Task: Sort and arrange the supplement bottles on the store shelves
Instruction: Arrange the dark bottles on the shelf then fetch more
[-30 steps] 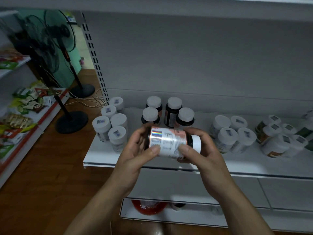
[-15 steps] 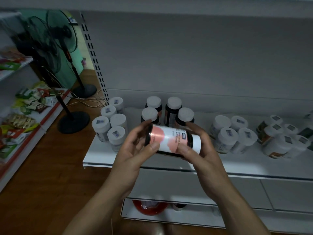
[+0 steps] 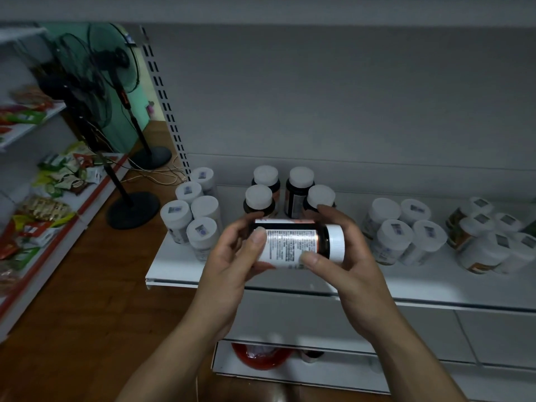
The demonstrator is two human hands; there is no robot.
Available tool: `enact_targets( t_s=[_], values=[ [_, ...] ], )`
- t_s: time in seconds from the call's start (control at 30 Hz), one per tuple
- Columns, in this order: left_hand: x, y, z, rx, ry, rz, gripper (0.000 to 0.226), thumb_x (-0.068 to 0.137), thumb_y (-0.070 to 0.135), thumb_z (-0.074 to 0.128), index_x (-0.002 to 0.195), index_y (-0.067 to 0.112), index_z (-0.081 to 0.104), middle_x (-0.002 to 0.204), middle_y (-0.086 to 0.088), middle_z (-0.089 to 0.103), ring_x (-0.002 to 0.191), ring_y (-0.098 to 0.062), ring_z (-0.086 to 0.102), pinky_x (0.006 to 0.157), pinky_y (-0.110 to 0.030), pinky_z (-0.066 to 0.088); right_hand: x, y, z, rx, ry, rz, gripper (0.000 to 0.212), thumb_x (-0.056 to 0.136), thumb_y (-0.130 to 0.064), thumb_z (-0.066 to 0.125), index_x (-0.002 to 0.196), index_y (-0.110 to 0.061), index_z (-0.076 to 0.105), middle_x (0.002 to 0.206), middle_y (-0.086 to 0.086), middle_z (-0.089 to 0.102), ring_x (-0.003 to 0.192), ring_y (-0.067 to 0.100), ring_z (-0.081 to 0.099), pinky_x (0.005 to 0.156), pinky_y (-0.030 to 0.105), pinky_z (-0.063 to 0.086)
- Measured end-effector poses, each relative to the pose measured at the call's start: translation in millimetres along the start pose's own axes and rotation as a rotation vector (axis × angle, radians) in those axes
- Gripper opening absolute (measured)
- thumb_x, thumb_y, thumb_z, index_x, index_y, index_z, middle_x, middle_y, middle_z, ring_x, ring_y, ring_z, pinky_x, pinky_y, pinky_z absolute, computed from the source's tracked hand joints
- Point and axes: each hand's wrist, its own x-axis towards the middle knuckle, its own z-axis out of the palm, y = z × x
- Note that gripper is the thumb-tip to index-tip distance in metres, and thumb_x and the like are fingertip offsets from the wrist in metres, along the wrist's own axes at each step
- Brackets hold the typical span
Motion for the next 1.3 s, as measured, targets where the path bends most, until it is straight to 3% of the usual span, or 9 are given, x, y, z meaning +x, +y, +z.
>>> enact_targets(
  t_s=[0.1,0.17,0.3,0.47,0.67,0.87,1.03,1.17,1.3],
  values=[
    [0,-3,-4,0.000,-0.069,0.030,0.066,0.076,0.034,0.070,0.139,0.027,0.048,0.128,0.000,0.063,0.119,-0.017,0.060,0.093,-0.026,0.052,3,2,1,0.030,0.074,0.037,0.047,0.073,-0.026,0.073,0.119,-0.030,0.060,0.105,-0.007,0.072,0.094,0.013,0.070,0.072,0.028,0.056],
    [1,-4,-7,-0.001,-0.088,0.060,0.070,0.075,0.026,0.072,0.139,0.034,0.046,0.134,0.004,0.060,0.125,-0.015,0.056,0.098,-0.027,0.050,3,2,2,0.033,0.084,0.062,0.049,0.072,-0.033,0.075,0.119,-0.032,0.060,0.105,-0.008,0.072,0.094,0.013,0.070,0.072,0.029,0.056],
    [4,-1,-7,-0.003,-0.027,0.016,0.052,0.084,0.028,0.070,0.133,0.024,0.054,0.121,0.000,0.067,0.111,-0.015,0.065,0.088,-0.026,0.055,1,1,3,0.002,0.032,0.030,0.067,0.068,-0.029,0.079,0.129,-0.033,0.051,0.120,-0.008,0.065,0.106,0.015,0.066,0.086,0.034,0.057],
    [4,-3,-10,0.006,-0.082,0.061,0.070,0.073,0.033,0.071,0.139,0.029,0.048,0.128,0.005,0.063,0.119,-0.015,0.060,0.090,-0.027,0.053,4,0,3,0.044,0.078,0.047,0.052,0.072,-0.026,0.075,0.122,-0.026,0.058,0.103,-0.003,0.072,0.093,0.018,0.071,0.071,0.028,0.055],
    [3,-1,-10,-0.002,-0.052,0.059,0.052,0.078,0.029,0.071,0.128,0.021,0.058,0.111,0.002,0.070,0.103,-0.015,0.067,0.075,-0.023,0.054,1,-3,4,0.001,0.024,0.042,0.064,0.073,-0.020,0.075,0.132,-0.030,0.051,0.112,-0.007,0.070,0.103,0.013,0.068,0.081,0.026,0.056],
    [0,0,-14,0.024,-0.135,0.116,0.064,0.074,0.025,0.071,0.134,0.027,0.049,0.124,0.004,0.063,0.118,-0.018,0.060,0.087,-0.028,0.054,0,0,7,0.039,0.072,0.062,0.054,0.070,-0.031,0.077,0.120,-0.030,0.059,0.105,-0.008,0.072,0.094,0.013,0.070,0.070,0.027,0.056],
    [2,4,-10,0.030,-0.056,0.030,0.051,0.079,0.030,0.065,0.128,0.018,0.056,0.107,0.004,0.071,0.099,-0.011,0.068,0.072,-0.020,0.055,0,-1,6,0.011,0.030,0.014,0.064,0.074,-0.018,0.075,0.132,-0.031,0.050,0.118,-0.006,0.067,0.106,0.015,0.066,0.081,0.030,0.056],
    [3,4,-14,0.031,-0.119,0.059,0.063,0.076,0.025,0.071,0.135,0.025,0.049,0.120,0.003,0.066,0.113,-0.014,0.063,0.082,-0.024,0.054,3,0,8,0.040,0.083,0.051,0.050,0.072,-0.030,0.075,0.120,-0.029,0.060,0.105,-0.006,0.072,0.092,0.013,0.070,0.072,0.029,0.054],
    [5,5,-15,0.062,-0.064,0.049,0.055,0.079,0.026,0.072,0.131,0.028,0.054,0.116,0.007,0.068,0.112,-0.014,0.064,0.086,-0.027,0.055,2,1,10,0.047,0.041,0.028,0.069,0.068,-0.035,0.077,0.131,-0.031,0.051,0.119,-0.007,0.067,0.107,0.016,0.066,0.083,0.033,0.057]
  ],
)
